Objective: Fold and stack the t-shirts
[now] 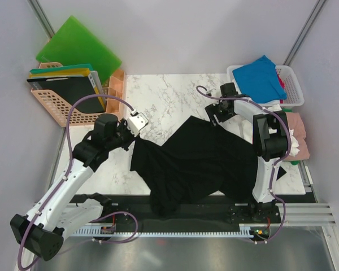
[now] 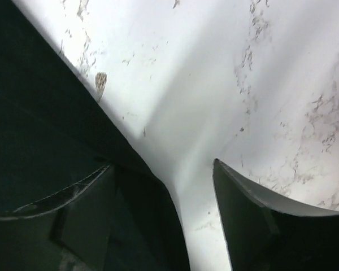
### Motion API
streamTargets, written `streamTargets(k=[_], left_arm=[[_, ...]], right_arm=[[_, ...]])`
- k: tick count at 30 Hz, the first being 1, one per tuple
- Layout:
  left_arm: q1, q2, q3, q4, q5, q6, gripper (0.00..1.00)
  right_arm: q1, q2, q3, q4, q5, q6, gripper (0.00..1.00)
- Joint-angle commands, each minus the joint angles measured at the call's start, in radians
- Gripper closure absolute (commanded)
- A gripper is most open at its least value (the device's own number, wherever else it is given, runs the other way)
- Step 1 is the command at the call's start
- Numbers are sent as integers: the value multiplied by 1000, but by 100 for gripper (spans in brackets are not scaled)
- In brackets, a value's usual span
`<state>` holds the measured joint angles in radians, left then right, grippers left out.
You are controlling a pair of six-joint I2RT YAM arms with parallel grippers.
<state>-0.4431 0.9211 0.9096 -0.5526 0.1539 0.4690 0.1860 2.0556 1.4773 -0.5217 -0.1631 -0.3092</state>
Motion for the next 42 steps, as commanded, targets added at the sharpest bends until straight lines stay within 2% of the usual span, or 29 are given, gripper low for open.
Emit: streamTargets(k=[1, 2, 3, 4, 5, 9, 12, 19, 22, 23, 25, 27, 28, 29, 33, 37, 38, 42], left_arm=[[7, 2, 5, 17, 7, -3, 98], [9, 7, 5, 17, 6, -3, 98], [9, 12, 3, 17, 6, -1, 98], [9, 16, 2, 19, 6, -3, 98], [9, 25, 0, 23, 7, -1, 98], [11, 53, -32, 40, 16, -9, 98], [11, 65, -67, 54, 41, -10, 98], [15, 61, -89, 54, 6, 17, 98], [30, 64, -71, 25, -30, 28, 98], [44, 67, -36, 10, -54, 28, 98], [144, 67, 23, -39, -25, 33, 98], [239, 48, 125, -62, 82, 33, 98], [320, 44, 164, -99, 116, 34, 98], [351, 41, 239, -116, 154, 39, 98], [483, 15, 379, -142, 180, 53, 98], [514, 35, 581, -181, 202, 31, 98], [514, 41, 619, -200, 203, 19, 98], [514, 100, 811, -289, 211, -1, 98]], right_arm=[[12, 40, 44, 20, -18, 18, 27], [15, 41, 44, 19, -18, 15, 36], [18, 41, 43, 17, -19, 10, 65], [23, 35, 38, 14, -16, 9, 85], [23, 29, 35, 15, -13, 5, 100], [24, -43, 6, 23, 13, -25, 100], [24, -178, -11, 23, 40, -44, 100], [18, -633, -34, 23, 157, -64, 100], [-14, -759, -41, 19, 210, -79, 100], [-26, -785, -43, 12, 217, -82, 100], [-63, -845, -43, -1, 227, -103, 100], [-103, -886, -55, -18, 234, -120, 100], [-115, -926, -61, -24, 243, -123, 100], [-128, -946, -67, -31, 246, -123, 100], [-181, -1057, -104, -26, 254, -90, 100], [-181, -1052, -100, -41, 174, 7, 100], [-181, -1045, -91, -47, 122, 16, 100], [-181, -1000, -74, -35, 70, 42, 100]])
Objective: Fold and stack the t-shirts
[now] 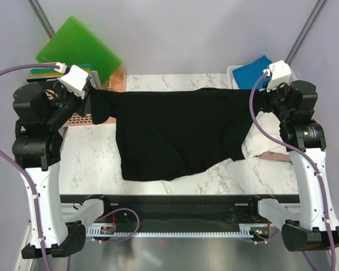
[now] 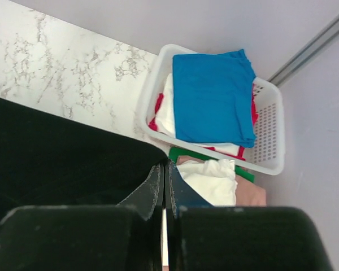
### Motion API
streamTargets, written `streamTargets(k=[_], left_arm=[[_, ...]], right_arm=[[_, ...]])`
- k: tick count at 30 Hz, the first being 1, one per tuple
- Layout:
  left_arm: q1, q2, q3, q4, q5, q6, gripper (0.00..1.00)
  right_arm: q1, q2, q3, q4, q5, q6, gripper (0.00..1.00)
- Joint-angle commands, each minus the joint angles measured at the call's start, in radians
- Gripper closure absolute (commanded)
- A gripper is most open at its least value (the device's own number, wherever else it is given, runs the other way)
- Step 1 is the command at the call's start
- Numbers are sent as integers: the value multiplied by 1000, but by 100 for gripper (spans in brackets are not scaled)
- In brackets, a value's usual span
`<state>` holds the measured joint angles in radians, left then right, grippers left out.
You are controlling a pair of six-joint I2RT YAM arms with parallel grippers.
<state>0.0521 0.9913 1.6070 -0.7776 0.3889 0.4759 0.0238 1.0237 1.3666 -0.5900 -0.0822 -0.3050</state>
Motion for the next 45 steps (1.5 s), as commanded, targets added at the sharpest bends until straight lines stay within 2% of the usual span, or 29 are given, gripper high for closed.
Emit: streamTargets(k=[1, 7, 10, 15, 22, 27, 30, 33, 36, 38, 43, 45], left_arm=[[20, 38, 178, -77, -24, -8, 98], [20, 87, 459, -198, -79, 4, 98], [20, 72, 531, -225, -94, 6, 98], [19, 4, 573, -250, -171, 26, 98], [14, -94, 668, -285, -271, 84, 98], [2, -115, 774, -330, -363, 127, 98], [-24, -134, 772, -337, -387, 142, 98], [-79, -134, 768, -339, -455, 147, 98], [-135, -123, 746, -339, -479, 133, 98], [-164, -114, 713, -338, -476, 113, 98], [-172, -97, 475, -284, -407, 87, 98], [-172, -95, 369, -244, -392, 92, 98]], right_arm=[[-21, 35, 40, 42, -13, 37, 100], [-19, 9, 100, 44, -16, 20, 100], [-19, -25, 121, 32, 7, 4, 100], [-19, -123, 210, -43, 44, -9, 100], [-19, -160, 475, -180, 76, 0, 100], [-19, -174, 558, -225, 97, 12, 100], [-19, -186, 586, -229, 128, 4, 100], [-19, -185, 572, -223, 176, -19, 100], [-16, -177, 478, -193, 187, -28, 100], [-13, -188, 343, -150, 174, -25, 100], [-13, -148, 102, -38, 133, -8, 100], [-15, -122, 62, 2, 130, -11, 100]])
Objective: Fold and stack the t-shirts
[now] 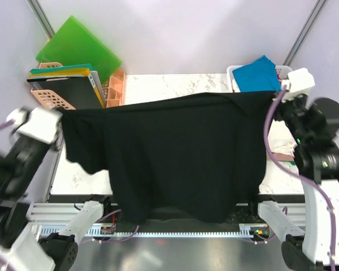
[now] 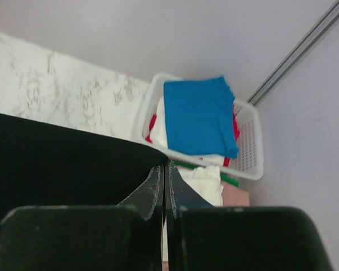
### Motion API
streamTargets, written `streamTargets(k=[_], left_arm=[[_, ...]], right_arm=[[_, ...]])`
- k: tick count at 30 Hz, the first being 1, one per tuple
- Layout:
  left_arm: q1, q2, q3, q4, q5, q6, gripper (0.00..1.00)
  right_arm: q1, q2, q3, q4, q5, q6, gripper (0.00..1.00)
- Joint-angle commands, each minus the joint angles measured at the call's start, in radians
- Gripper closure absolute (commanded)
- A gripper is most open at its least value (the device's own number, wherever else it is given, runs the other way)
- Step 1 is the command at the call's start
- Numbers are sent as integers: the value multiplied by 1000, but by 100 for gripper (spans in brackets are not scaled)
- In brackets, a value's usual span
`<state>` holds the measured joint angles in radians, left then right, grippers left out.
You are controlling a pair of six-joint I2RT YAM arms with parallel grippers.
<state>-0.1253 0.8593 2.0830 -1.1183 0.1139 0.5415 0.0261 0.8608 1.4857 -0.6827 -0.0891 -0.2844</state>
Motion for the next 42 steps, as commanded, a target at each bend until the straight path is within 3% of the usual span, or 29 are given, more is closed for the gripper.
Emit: streamTargets(k=[1, 10, 17, 25, 30, 42], left_arm=[[6, 44, -127, 106, -93, 25, 98], [4, 141, -400, 268, -37, 15, 98], [6, 242, -595, 448, -3, 0, 98], [7, 498, -485, 525, 82, -75, 98], [7, 609, -411, 552, 92, -86, 98], [6, 532, -534, 572, 139, -84, 98]], right_arm=[[-17, 55, -83, 103, 134, -42, 100], [-15, 303, -228, 313, 94, -58, 100], [0, 575, -206, 478, 101, -41, 100], [66, 872, -3, 555, 152, 7, 100], [112, 948, 53, 600, 206, 4, 100], [130, 1078, 88, 609, 302, -25, 100]])
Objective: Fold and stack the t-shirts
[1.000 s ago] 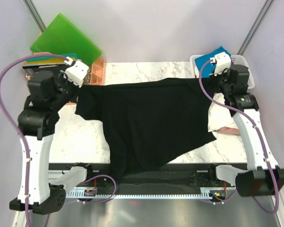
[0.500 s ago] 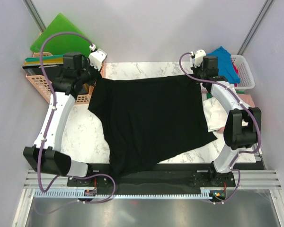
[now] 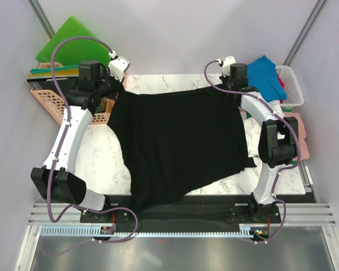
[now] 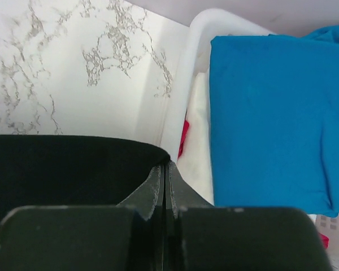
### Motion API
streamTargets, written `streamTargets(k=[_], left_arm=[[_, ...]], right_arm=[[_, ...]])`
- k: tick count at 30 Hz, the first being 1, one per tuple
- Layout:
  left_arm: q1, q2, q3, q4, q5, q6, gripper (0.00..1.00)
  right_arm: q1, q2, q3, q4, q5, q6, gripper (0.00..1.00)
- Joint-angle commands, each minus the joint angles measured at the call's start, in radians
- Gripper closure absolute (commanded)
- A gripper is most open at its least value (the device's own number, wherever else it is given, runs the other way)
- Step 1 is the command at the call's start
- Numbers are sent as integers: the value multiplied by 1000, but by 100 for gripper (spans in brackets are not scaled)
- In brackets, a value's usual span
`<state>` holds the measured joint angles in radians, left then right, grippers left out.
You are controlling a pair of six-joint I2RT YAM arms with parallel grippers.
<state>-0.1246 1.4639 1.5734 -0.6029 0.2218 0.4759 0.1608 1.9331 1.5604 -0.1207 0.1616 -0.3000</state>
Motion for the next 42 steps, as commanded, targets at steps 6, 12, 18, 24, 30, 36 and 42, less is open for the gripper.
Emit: streamTargets(k=[6, 12, 18, 24, 30, 36, 42], left_arm=[[5, -125, -62, 52, 30, 10, 98], [5, -139, -84, 45, 40, 10, 98], [0, -123, -101, 46, 60, 4, 98], [-15, -105, -135, 48, 67, 6, 98], [-33, -96, -125, 51, 60, -3, 98], [-40, -97, -121, 49, 48, 1, 98], [-41, -82, -124, 51, 53, -8, 98]], right_arm=[[-4, 18, 24, 4, 99, -11, 62], [-4, -34, 18, -34, 194, -56, 30], [77, -124, -74, -209, 24, -203, 38], [158, -149, -131, -319, -111, -231, 33], [227, 12, -20, -415, -180, -228, 38], [270, 150, 38, -387, -188, -203, 43], [327, 242, 127, -367, -168, -191, 43]])
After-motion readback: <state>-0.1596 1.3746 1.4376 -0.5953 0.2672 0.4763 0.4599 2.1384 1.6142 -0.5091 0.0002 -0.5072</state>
